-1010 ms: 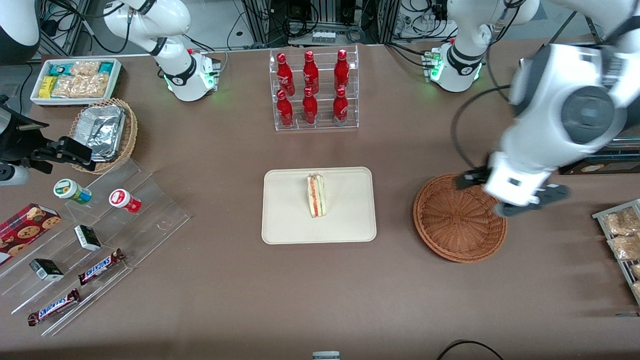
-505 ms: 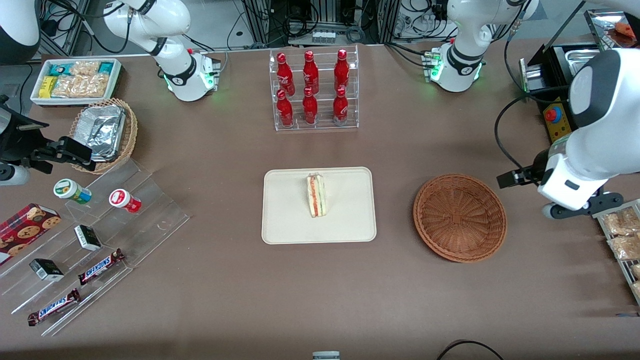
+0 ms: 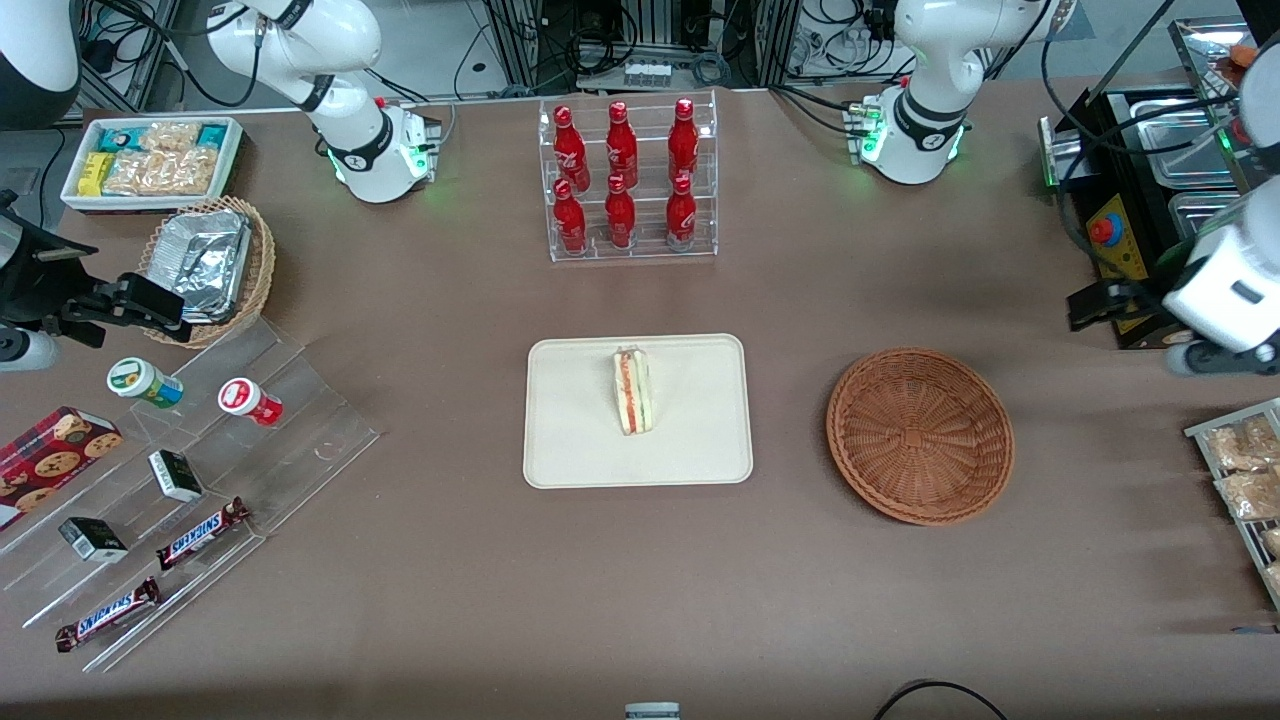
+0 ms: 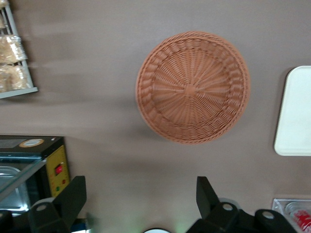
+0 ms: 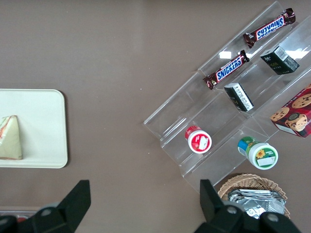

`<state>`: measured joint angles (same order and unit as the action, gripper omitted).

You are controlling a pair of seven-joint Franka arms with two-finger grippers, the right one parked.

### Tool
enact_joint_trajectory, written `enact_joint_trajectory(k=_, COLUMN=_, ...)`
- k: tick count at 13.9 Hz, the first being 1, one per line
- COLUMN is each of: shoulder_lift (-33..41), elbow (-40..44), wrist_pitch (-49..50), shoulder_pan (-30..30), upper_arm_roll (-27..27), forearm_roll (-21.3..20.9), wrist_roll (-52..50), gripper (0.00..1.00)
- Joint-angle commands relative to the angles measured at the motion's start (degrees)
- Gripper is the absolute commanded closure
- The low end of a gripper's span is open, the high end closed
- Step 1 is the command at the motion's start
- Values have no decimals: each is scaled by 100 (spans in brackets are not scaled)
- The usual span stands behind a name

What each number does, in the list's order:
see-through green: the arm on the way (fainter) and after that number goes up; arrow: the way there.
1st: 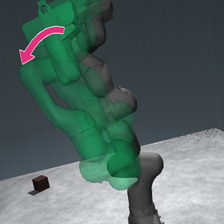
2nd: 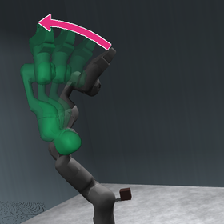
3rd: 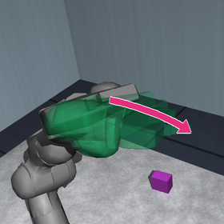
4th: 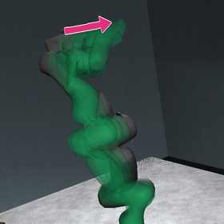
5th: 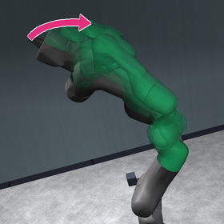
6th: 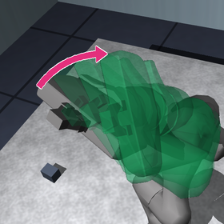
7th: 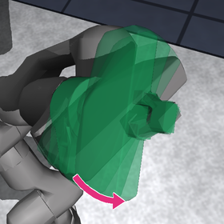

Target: Place sandwich from basket to tray

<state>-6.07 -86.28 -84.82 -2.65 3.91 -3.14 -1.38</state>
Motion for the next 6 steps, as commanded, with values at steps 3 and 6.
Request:
enact_joint_trajectory(k=3, shoulder_lift=300, elbow=-179, wrist_pitch=132, shoulder_pan=-34, upper_arm_roll=-250, forearm_roll=85, wrist_roll=253, gripper=1)
enact_joint_trajectory(k=6, shoulder_lift=168, elbow=-47, wrist_pitch=167, shoulder_pan=45, upper_arm_roll=-233, forearm_roll=59, wrist_roll=174, gripper=1)
